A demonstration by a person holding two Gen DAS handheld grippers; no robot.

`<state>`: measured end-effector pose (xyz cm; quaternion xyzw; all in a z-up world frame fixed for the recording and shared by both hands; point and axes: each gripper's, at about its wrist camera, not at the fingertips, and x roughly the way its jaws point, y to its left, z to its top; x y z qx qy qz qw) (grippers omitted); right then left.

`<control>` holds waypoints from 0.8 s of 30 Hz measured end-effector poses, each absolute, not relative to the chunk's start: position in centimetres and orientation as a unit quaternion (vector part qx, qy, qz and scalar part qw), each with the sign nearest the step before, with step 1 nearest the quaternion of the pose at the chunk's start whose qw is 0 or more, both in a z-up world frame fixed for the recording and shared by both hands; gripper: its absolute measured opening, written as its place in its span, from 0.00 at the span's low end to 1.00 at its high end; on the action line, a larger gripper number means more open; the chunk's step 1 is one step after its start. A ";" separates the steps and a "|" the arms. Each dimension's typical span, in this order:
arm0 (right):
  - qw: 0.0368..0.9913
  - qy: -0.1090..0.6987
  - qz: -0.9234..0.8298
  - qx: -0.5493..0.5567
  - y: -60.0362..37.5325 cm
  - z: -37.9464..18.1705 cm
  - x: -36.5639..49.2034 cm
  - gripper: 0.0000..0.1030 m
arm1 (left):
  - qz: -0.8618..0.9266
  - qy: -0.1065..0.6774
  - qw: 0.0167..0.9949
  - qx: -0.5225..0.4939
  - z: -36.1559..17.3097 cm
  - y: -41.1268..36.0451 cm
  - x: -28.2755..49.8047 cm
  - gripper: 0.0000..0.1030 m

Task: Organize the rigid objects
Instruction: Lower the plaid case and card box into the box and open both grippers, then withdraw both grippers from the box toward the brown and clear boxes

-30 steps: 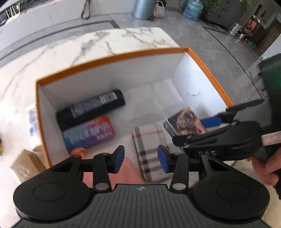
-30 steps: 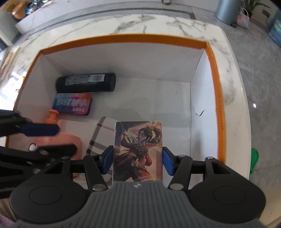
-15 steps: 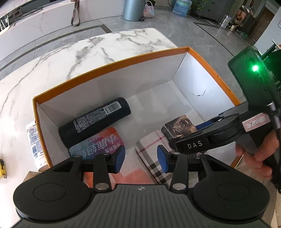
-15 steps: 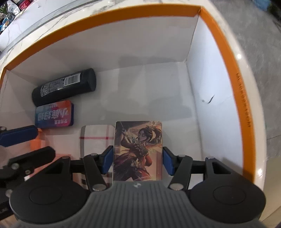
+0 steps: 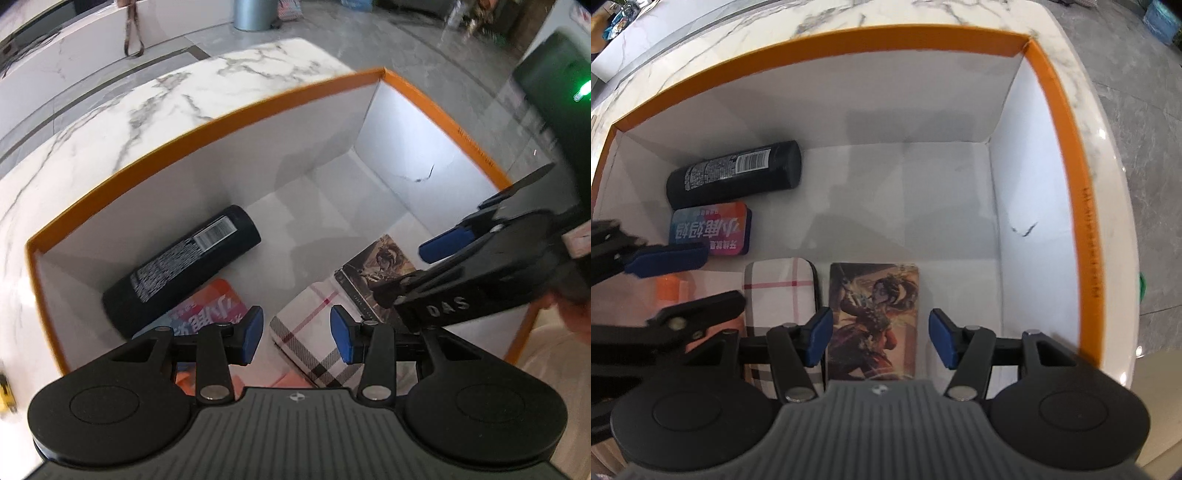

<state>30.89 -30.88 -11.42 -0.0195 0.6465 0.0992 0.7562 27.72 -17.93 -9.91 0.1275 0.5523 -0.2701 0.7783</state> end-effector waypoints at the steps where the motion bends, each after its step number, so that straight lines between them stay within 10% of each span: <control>1: 0.755 0.648 0.101 -0.015 -31.1 -11.3 30.8 0.57 | -0.269 0.555 0.776 0.137 -10.2 -18.4 27.8 0.46; 7: 0.753 0.651 0.096 0.029 -32.5 -12.1 30.5 0.41 | -0.280 0.560 0.762 0.168 -12.0 -20.0 28.6 0.43; 24: 0.754 0.641 0.143 0.034 -32.9 -12.3 30.0 0.36 | -0.344 0.565 0.727 0.184 -12.9 -20.2 28.3 0.38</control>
